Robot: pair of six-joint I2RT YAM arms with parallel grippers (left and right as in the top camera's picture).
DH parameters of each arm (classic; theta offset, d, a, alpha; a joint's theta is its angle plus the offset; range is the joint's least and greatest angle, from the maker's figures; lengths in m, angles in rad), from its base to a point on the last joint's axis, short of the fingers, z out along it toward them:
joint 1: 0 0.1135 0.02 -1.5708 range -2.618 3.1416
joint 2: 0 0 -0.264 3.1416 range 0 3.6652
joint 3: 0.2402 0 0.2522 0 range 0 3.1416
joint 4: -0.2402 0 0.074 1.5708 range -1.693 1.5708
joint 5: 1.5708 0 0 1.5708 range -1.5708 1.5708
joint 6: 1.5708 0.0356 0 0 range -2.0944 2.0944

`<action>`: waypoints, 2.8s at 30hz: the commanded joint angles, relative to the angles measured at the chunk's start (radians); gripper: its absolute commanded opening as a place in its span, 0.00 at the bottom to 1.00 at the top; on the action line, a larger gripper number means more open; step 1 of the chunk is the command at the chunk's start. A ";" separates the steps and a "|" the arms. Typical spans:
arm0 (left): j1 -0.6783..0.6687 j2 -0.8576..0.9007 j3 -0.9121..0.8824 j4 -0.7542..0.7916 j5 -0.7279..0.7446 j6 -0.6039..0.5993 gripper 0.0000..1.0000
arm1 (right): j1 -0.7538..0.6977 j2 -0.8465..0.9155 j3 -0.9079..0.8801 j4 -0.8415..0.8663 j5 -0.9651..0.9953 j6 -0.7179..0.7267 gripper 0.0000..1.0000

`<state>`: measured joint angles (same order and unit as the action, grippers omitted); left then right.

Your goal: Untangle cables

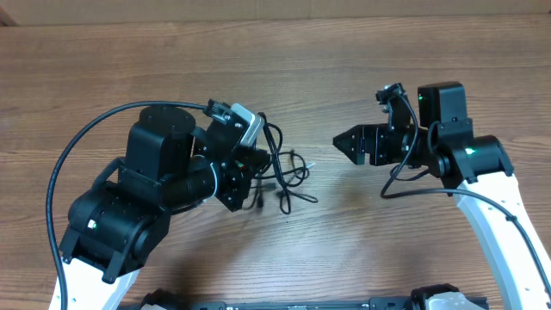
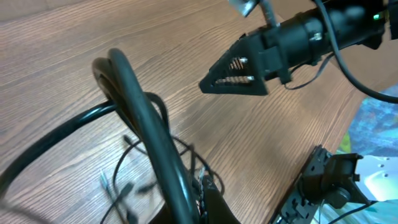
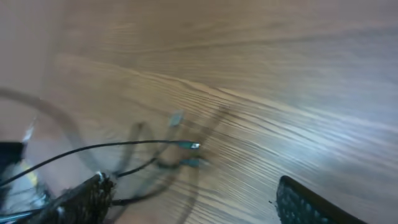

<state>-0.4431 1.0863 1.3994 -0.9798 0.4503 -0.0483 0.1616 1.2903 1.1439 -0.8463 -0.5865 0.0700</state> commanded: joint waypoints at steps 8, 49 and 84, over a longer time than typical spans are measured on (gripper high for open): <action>0.004 0.045 0.011 0.061 0.132 0.023 0.04 | 0.001 -0.139 0.014 0.085 -0.256 -0.102 0.85; -0.117 0.171 0.011 0.188 0.355 -0.117 0.04 | 0.001 -0.132 0.014 0.100 -0.040 -0.145 0.82; -0.085 -0.027 0.011 0.145 0.057 -0.070 0.04 | 0.000 0.044 0.005 -0.155 0.507 0.039 0.86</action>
<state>-0.5598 1.1389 1.3994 -0.8249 0.5808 -0.1463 0.1642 1.3254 1.1439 -1.0042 -0.1307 0.1047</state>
